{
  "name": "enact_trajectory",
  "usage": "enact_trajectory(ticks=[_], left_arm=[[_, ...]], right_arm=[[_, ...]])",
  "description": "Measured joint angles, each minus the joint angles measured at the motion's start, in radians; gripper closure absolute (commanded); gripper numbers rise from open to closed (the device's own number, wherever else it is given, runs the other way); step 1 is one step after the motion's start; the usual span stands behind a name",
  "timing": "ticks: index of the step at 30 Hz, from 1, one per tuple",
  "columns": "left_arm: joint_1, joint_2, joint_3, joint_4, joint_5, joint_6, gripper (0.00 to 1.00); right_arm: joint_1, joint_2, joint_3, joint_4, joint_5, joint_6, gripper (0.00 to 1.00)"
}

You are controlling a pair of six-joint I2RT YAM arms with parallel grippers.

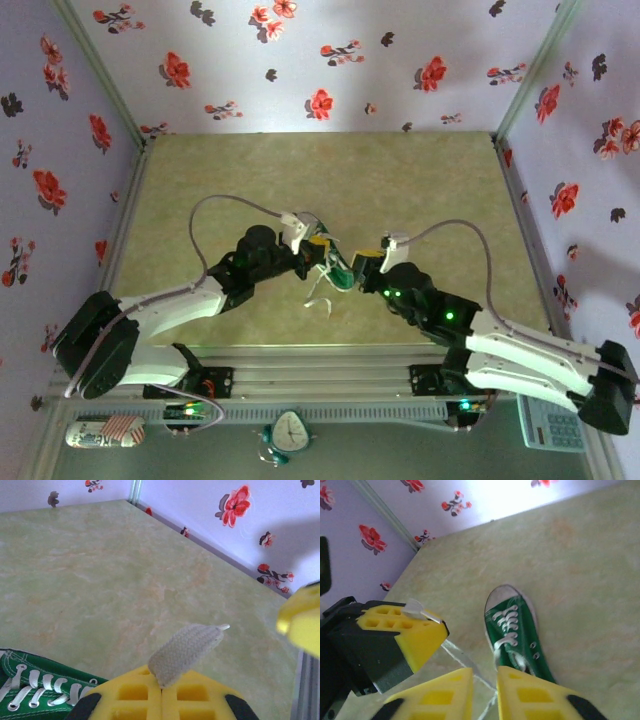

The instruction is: Tie the shoes

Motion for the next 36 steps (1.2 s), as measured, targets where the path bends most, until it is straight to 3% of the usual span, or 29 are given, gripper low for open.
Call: enact_trajectory(ticks=[11,17,24,30,36], left_arm=[[0.0,0.0,-0.001,0.019,0.012,-0.018,1.0],[-0.005,0.0,-0.012,0.021,0.031,-0.021,1.0],[-0.021,0.0,-0.023,0.028,0.047,-0.022,1.0],[-0.02,0.0,-0.035,0.034,0.047,-0.05,1.0],[-0.02,0.0,-0.048,0.063,0.077,-0.062,1.0]], right_arm=[[-0.035,0.243,0.109,0.084,-0.048,0.081,0.86],[-0.071,0.323,0.231,0.139,-0.15,0.071,0.85],[-0.17,0.394,0.278,0.195,-0.327,0.082,0.75],[-0.232,0.307,0.221,0.16,-0.37,0.013,0.61],[-0.28,0.15,0.149,0.113,-0.517,-0.2,0.6]])
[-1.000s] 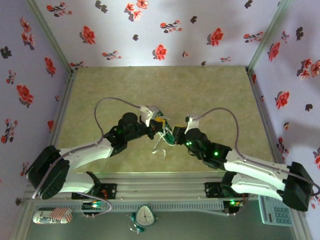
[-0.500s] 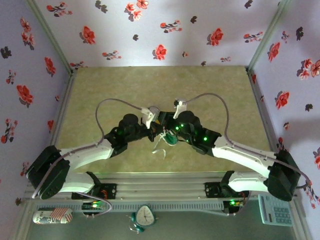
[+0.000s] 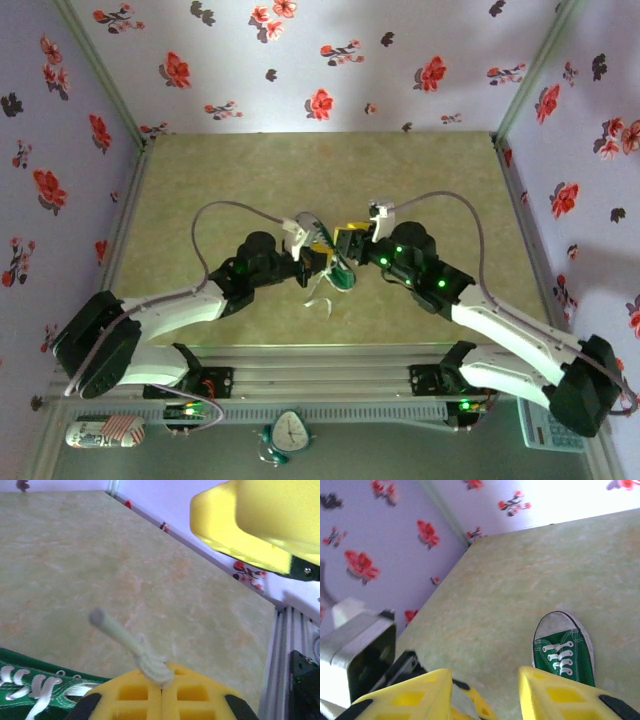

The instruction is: Tie the shoes

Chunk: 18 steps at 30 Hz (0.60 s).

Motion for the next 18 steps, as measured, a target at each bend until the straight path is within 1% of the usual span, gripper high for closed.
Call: enact_trajectory(ticks=[4,6,9,14,18], left_arm=[[0.0,0.0,-0.011,0.033,0.053,0.004,1.0],[0.001,0.0,-0.013,0.043,0.077,0.009,1.0],[0.003,0.0,-0.014,0.068,0.105,0.013,1.0],[0.006,0.0,-0.014,0.084,0.135,0.016,1.0],[0.009,0.0,-0.014,0.084,0.143,0.016,1.0]], right_arm=[[-0.092,0.001,-0.012,0.001,-0.201,-0.085,0.59],[-0.143,0.035,-0.02,0.044,-0.327,-0.095,0.6],[-0.183,0.111,-0.027,0.122,-0.473,-0.093,0.6],[-0.188,0.199,-0.028,0.205,-0.638,-0.094,0.6],[-0.21,0.21,-0.028,0.246,-0.713,-0.093,0.6]])
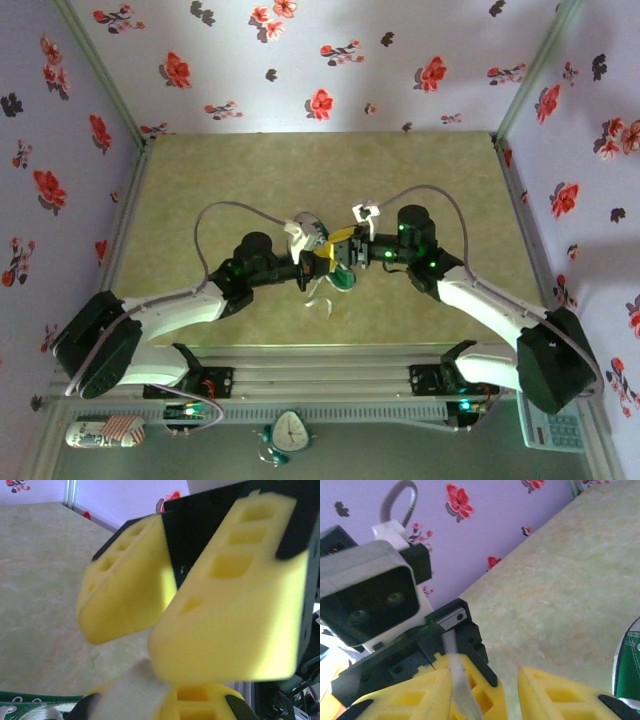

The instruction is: Tie the shoes

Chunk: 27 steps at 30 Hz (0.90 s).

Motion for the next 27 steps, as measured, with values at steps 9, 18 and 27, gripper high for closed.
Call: enact_trajectory(ticks=[9,18,27], left_arm=[[0.006,0.0,0.0,0.0,0.028,0.007,1.0],[0.03,0.0,-0.001,0.0,0.133,0.053,1.0],[0.038,0.0,-0.001,0.0,0.183,0.06,1.0]], right_arm=[[-0.068,-0.039,-0.027,0.028,-0.075,0.002,0.61],[-0.066,-0.042,-0.025,-0.052,-0.196,-0.057,0.61],[-0.047,-0.031,-0.016,-0.085,-0.219,-0.087,0.61]])
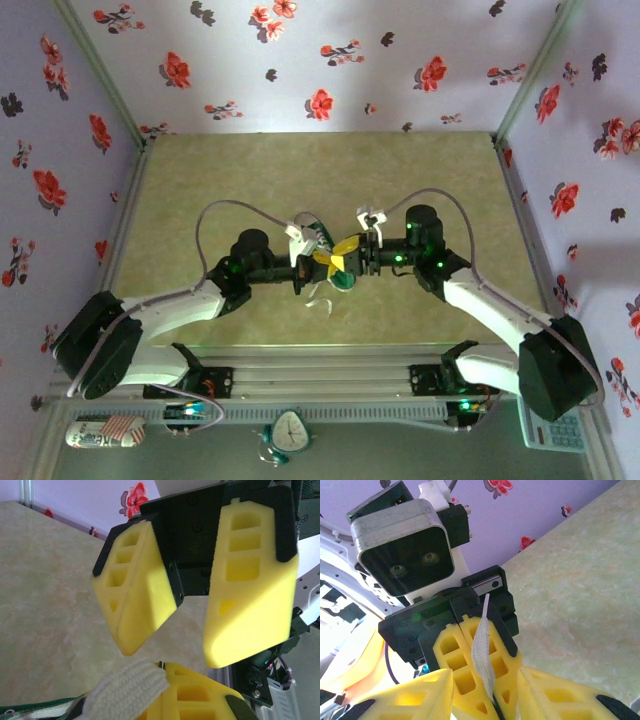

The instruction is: Tie the shoes

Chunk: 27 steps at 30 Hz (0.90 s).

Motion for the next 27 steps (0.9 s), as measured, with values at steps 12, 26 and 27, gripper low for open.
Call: enact_trajectory(ticks=[12,26,27], left_arm=[[0.0,0.0,0.0,0.0,0.013,0.0,1.0],[0.0,0.0,0.0,-0.002,0.027,-0.001,1.0],[0.0,0.0,0.0,-0.001,0.027,-0.001,1.0]], right_arm=[[0.035,0.031,0.03,-0.02,0.0,-0.022,0.64],[0.044,0.042,0.043,-0.039,0.003,-0.047,0.84],[0.046,0.042,0.048,-0.048,0.003,-0.049,0.88]])
